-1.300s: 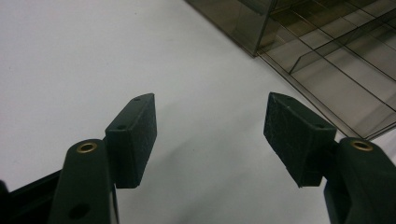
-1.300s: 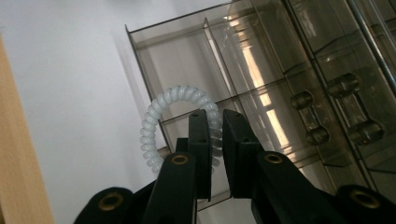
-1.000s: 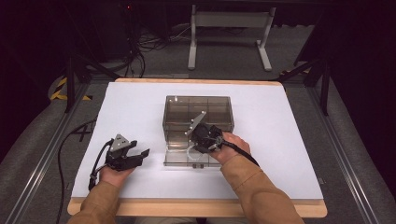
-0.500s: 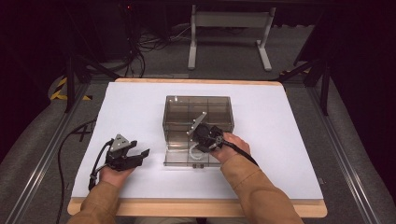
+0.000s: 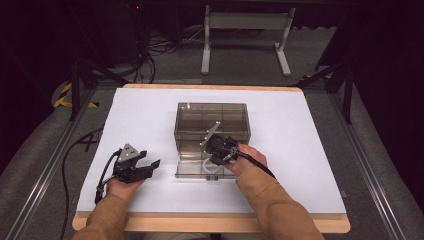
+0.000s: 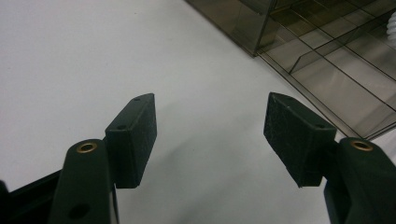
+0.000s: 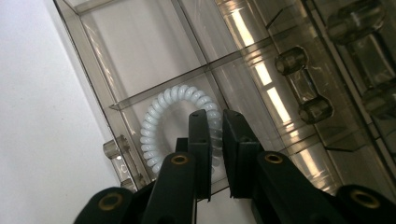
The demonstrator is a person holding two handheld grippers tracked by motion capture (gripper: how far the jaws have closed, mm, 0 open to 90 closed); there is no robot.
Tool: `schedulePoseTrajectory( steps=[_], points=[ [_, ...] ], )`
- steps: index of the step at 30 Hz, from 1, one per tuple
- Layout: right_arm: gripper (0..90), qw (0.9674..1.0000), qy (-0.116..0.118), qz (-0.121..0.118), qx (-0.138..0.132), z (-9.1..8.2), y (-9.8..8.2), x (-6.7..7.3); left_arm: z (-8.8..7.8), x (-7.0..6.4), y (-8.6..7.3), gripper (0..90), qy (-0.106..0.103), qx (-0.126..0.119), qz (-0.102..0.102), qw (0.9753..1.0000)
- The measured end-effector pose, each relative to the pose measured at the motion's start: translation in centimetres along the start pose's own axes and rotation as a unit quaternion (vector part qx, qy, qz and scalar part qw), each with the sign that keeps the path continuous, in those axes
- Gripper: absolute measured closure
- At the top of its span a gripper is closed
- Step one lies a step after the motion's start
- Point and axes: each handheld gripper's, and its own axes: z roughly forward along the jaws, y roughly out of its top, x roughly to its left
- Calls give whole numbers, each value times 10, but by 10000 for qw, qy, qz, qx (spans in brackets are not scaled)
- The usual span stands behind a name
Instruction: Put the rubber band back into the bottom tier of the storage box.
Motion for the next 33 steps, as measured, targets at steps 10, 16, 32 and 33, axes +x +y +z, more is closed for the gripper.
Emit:
schedulePoseTrajectory(
  steps=[10,16,32,33],
  points=[
    [824,9999,50,68,102,5,-1,-1,0,0,0,354,-1,13,-1,10000],
    [823,9998,64,99,127,8,-3,-2,0,0,0,354,6,0,-2,10000],
    [756,9998,131,33,141,14,-5,0,0,0,0,354,-5,4,4,10000],
    [756,9998,131,33,141,14,-5,0,0,0,0,354,-4,3,5,10000]
  ],
)
